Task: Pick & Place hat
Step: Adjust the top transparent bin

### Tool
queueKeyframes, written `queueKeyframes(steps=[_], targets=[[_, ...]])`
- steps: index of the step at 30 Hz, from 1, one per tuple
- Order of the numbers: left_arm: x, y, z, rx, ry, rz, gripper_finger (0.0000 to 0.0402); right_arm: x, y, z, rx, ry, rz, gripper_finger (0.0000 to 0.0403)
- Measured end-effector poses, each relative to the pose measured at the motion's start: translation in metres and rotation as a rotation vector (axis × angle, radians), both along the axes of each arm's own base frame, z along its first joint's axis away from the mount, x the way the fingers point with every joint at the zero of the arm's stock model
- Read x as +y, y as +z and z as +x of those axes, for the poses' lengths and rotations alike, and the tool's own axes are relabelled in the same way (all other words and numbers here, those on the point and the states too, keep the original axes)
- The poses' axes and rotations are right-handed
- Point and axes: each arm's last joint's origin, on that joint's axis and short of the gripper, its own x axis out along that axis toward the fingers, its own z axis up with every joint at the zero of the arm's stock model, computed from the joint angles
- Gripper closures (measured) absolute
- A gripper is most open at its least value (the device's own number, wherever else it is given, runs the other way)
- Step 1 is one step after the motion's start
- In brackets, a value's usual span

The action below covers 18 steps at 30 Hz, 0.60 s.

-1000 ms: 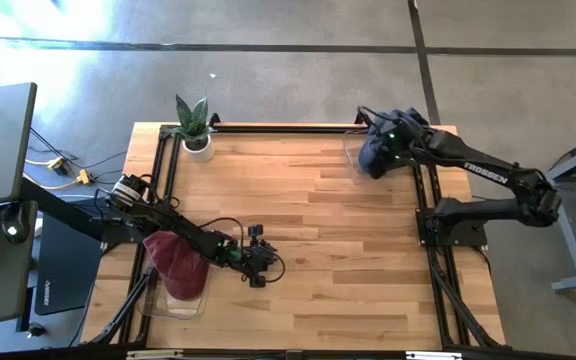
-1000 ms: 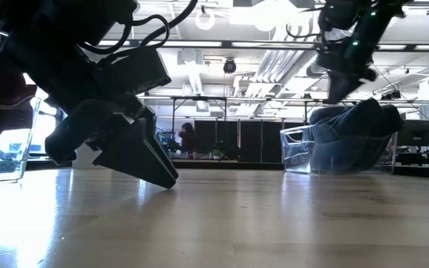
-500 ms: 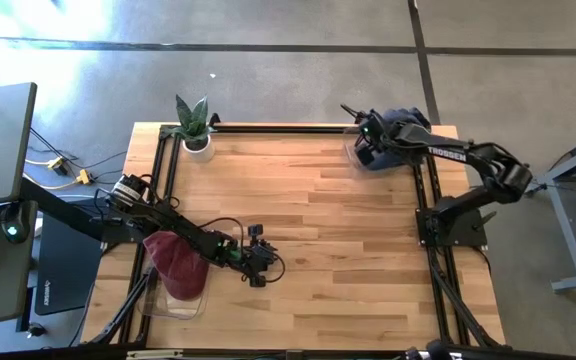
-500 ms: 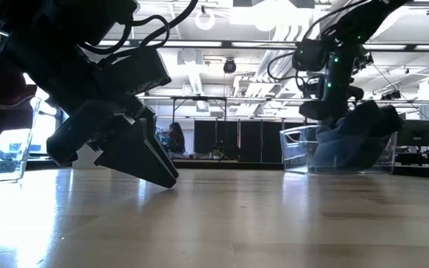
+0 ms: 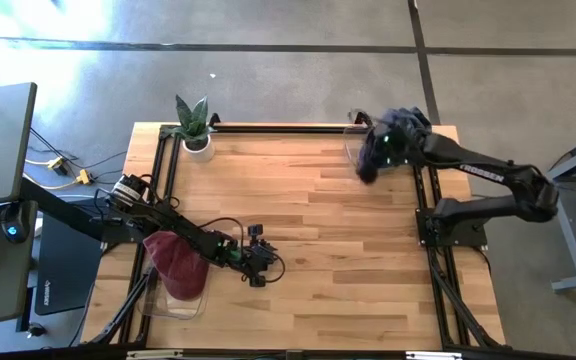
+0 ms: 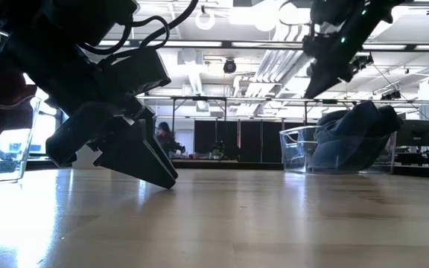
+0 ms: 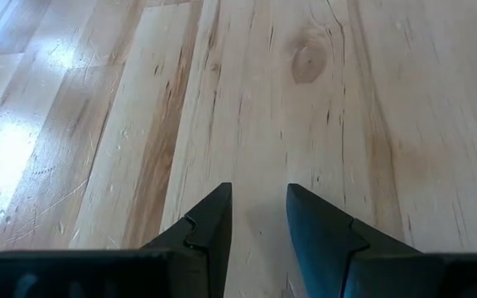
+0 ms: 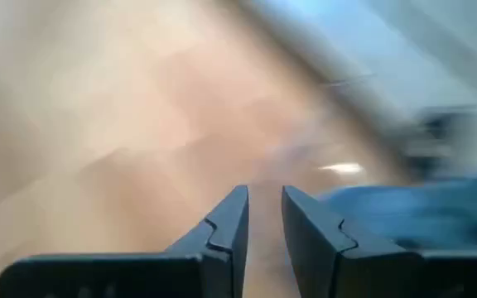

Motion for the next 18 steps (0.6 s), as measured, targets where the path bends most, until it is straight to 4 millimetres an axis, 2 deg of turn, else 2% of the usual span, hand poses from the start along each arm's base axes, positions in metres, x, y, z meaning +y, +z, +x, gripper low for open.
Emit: queueKeyframes(steps=[4,7,10,13,16,18], targets=[[0.000,0.000,0.000,0.000,0.000,0.000,0.0291,0.035,-0.008,0.012,0.044,0.241,0.159,0.0337],[0.000,0.000,0.000,0.000,0.000,0.000,0.0291,0.045,-0.018,0.020,0.160,0.219,0.091,0.0355],[0.000,0.000,0.000,0.000,0.000,-0.001,0.0291,0.042,-0.029,0.030,0.239,0.159,0.015,0.0379],[0.000,0.000,0.000,0.000,-0.001,-0.001,0.0291,0.031,-0.045,0.039,0.295,0.163,0.045,0.0399],[0.000,0.000,0.000,0.000,-0.001,0.000,0.0291,0.020,-0.062,0.045,0.362,0.178,0.079,0.0396],[0.000,0.000,0.000,0.000,-0.001,0.000,0.0291,0.011,-0.071,0.049,0.405,0.148,0.041,0.0394]])
